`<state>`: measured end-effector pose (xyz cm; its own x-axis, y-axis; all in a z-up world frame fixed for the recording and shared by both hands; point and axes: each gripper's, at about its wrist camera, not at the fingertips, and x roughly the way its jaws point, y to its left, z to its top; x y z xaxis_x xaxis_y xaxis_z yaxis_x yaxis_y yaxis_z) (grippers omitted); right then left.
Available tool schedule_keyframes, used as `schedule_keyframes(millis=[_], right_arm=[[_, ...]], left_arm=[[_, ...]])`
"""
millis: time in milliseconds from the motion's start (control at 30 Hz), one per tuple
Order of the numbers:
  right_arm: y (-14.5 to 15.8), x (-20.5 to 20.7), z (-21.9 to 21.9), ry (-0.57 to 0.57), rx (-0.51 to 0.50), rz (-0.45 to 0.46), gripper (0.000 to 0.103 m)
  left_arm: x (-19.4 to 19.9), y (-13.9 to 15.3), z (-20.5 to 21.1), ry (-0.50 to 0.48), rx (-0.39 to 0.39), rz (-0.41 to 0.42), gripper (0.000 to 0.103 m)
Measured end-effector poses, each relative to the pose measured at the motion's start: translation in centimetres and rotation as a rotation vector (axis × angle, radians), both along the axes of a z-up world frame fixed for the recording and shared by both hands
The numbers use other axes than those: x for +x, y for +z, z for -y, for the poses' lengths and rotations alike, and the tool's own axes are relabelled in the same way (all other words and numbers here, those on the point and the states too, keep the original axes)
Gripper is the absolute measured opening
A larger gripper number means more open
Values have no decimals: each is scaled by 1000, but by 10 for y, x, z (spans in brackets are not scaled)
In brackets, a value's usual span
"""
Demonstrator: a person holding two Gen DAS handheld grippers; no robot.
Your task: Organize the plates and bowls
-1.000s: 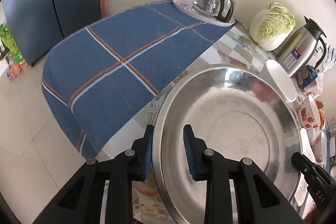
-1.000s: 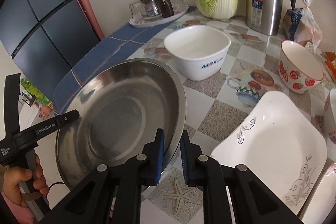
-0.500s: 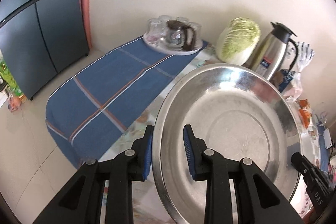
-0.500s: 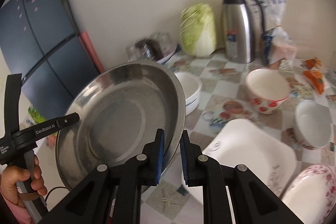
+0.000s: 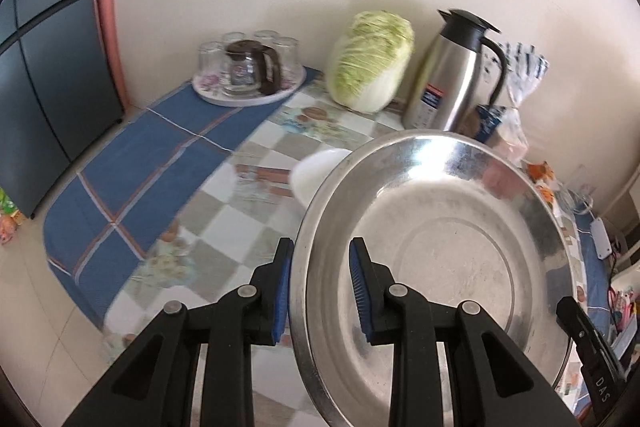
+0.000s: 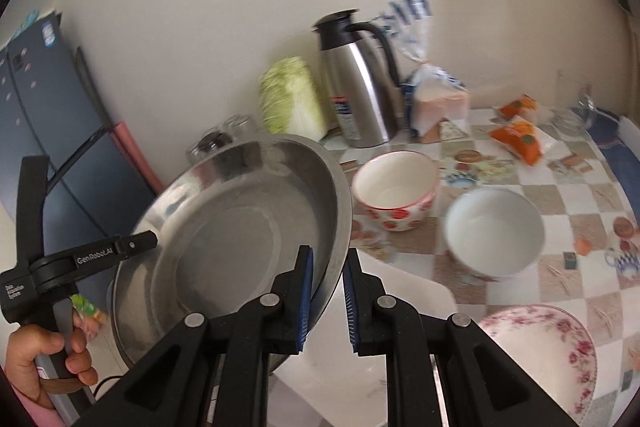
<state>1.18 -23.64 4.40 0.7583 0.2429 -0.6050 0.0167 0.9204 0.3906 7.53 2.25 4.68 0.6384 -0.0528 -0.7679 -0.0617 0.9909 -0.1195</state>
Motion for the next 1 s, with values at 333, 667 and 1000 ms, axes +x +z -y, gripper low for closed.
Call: schedule_keyframes(millis=[333,667,1000], right_arm=[[-15,-3,22,-65,-33,-49,16],[-44,6,18,-61,-100,-166,16],[-67,8,28,-78,-111,-281,16]], left_arm=[[11,-29,31,-41,-18,-45,29],[23,-63,38,-54,-16,-124,29],[26,-88,52,-101,-12,-210,29]])
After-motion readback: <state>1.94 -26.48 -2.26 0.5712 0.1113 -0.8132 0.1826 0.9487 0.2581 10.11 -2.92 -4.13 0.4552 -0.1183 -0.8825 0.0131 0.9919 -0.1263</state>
